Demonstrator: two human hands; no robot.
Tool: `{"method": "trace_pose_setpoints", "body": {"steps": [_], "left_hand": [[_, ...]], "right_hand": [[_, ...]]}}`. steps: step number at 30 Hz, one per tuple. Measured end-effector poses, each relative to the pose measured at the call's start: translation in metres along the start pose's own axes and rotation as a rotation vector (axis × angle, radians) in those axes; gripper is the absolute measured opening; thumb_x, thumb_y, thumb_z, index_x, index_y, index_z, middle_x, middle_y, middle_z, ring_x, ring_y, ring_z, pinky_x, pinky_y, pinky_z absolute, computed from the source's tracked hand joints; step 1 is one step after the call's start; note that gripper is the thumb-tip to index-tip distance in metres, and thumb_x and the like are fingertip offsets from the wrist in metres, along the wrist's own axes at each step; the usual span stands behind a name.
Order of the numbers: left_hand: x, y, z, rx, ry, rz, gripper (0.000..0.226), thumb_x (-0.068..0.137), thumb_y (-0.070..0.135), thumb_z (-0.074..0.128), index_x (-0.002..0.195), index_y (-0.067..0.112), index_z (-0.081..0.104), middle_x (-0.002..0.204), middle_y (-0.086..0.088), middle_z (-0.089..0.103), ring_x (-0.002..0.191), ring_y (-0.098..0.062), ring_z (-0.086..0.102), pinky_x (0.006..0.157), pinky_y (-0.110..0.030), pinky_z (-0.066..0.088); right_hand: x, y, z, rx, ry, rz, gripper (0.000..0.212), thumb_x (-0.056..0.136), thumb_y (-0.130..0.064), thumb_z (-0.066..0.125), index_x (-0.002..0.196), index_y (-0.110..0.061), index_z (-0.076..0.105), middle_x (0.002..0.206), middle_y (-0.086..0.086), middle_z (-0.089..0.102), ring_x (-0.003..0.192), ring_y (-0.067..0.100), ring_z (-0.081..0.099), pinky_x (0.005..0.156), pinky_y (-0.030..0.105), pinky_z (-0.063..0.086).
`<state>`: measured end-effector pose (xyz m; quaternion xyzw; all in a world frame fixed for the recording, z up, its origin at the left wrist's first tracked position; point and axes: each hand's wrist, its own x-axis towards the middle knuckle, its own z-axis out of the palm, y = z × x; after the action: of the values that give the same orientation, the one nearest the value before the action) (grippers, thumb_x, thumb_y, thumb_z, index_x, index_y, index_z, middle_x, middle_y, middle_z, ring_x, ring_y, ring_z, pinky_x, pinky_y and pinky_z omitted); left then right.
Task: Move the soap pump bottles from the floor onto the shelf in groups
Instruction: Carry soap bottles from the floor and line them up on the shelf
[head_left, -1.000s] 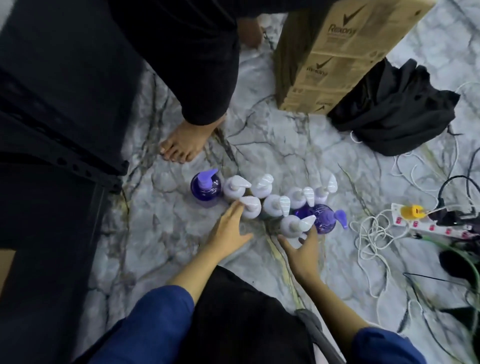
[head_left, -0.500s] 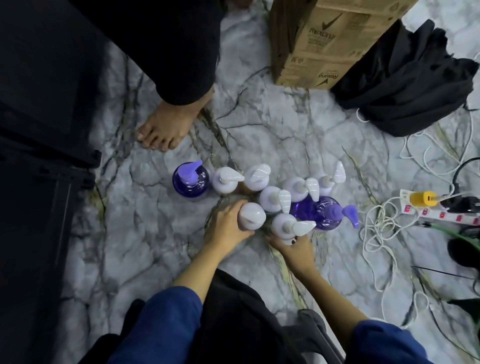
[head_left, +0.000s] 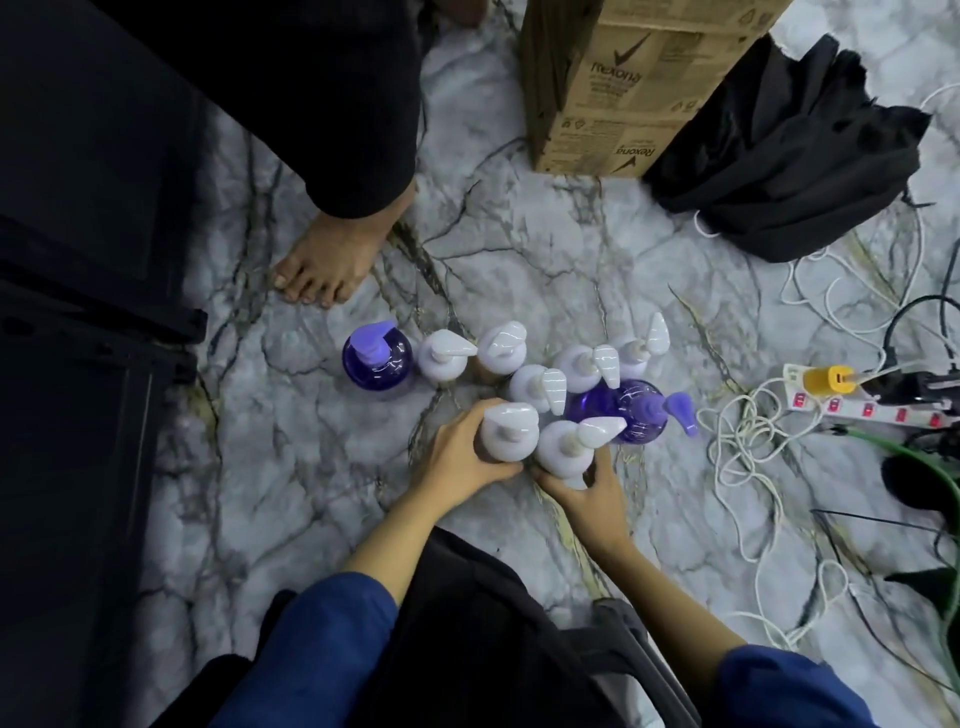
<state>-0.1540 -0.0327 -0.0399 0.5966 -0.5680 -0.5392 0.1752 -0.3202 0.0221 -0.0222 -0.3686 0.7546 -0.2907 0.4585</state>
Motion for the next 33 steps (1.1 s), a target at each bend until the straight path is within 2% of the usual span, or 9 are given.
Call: {"method": "trace_pose_setpoints", "body": {"steps": [3,7,11,13,17,20,24,29,33], "left_hand": [[-0.015,0.029,-0.016,0.004,-0.037,0.057,0.06,0.063,0.034,0.083,0.114,0.043,0.053,0.116,0.015,0.059,0.109,-0.006,0.055,0.094,-0.033,0.047],[-0.037,0.076,-0.043,-0.054,-0.033,0.114,0.054,0.054,0.049,0.079,0.1,0.055,0.051,0.113,0.01,0.061,0.105,-0.008,0.059,0.091,-0.031,0.05],[-0.057,0.127,-0.066,-0.159,0.085,0.206,0.067,0.049,0.056,0.074,0.109,0.051,0.048,0.111,0.012,0.059,0.099,-0.001,0.06,0.081,-0.015,0.047],[-0.068,0.153,-0.08,-0.232,0.137,0.272,0.068,0.054,0.05,0.076,0.116,0.052,0.048,0.11,0.017,0.064,0.1,0.001,0.061,0.086,-0.019,0.049],[-0.102,0.199,-0.109,-0.268,0.3,0.418,0.081,0.064,0.043,0.075,0.134,0.047,0.036,0.116,0.035,0.058,0.112,0.001,0.058,0.096,-0.024,0.046],[-0.128,0.224,-0.133,-0.26,0.4,0.486,0.083,0.068,0.04,0.076,0.138,0.045,0.032,0.122,0.033,0.055,0.113,0.002,0.057,0.096,-0.023,0.046],[-0.173,0.255,-0.174,-0.265,0.556,0.56,0.076,0.08,0.005,0.073,0.136,0.034,0.03,0.115,0.03,0.05,0.095,0.02,0.056,0.078,-0.002,0.041],[-0.229,0.279,-0.228,-0.154,0.811,0.587,0.075,0.08,0.032,0.074,0.13,0.058,0.026,0.104,0.05,0.051,0.099,0.016,0.056,0.08,-0.005,0.042],[-0.283,0.301,-0.259,-0.148,0.995,0.624,0.069,0.071,0.051,0.067,0.12,0.074,0.024,0.11,0.041,0.054,0.103,0.005,0.059,0.088,-0.024,0.05]], "right_hand": [[-0.024,-0.018,-0.013,0.072,0.012,-0.05,0.051,0.071,-0.02,0.08,0.115,-0.029,0.055,0.101,-0.018,0.065,0.097,0.003,0.062,0.086,0.036,0.051],[-0.052,-0.054,-0.03,0.237,0.063,-0.126,0.052,0.063,-0.034,0.076,0.11,-0.038,0.055,0.106,-0.016,0.064,0.099,0.006,0.062,0.088,0.027,0.051],[-0.066,-0.102,-0.043,0.354,0.101,-0.234,0.066,0.063,-0.045,0.071,0.124,-0.026,0.052,0.115,-0.001,0.064,0.101,0.012,0.063,0.086,0.028,0.052],[-0.072,-0.131,-0.046,0.39,0.102,-0.301,0.075,0.066,-0.045,0.07,0.134,-0.022,0.046,0.118,0.003,0.062,0.103,0.014,0.063,0.09,0.031,0.053],[-0.092,-0.19,-0.045,0.45,0.09,-0.461,0.063,0.081,-0.03,0.068,0.137,-0.032,0.039,0.116,-0.006,0.061,0.094,0.001,0.063,0.082,0.02,0.053],[-0.109,-0.232,-0.04,0.451,0.077,-0.594,0.063,0.083,-0.034,0.067,0.139,-0.036,0.036,0.128,-0.015,0.053,0.108,-0.005,0.056,0.089,0.017,0.047],[-0.139,-0.285,-0.032,0.467,0.003,-0.727,0.06,0.089,-0.015,0.064,0.141,-0.028,0.037,0.11,-0.035,0.053,0.095,-0.016,0.056,0.08,0.008,0.046],[-0.179,-0.348,-0.016,0.467,-0.106,-0.882,0.059,0.089,-0.02,0.064,0.138,-0.037,0.036,0.093,-0.049,0.054,0.085,-0.013,0.059,0.076,0.013,0.049],[-0.212,-0.391,-0.001,0.53,-0.22,-0.968,0.058,0.089,-0.021,0.065,0.139,-0.035,0.039,0.095,-0.048,0.053,0.088,-0.014,0.059,0.075,0.01,0.048]]}}
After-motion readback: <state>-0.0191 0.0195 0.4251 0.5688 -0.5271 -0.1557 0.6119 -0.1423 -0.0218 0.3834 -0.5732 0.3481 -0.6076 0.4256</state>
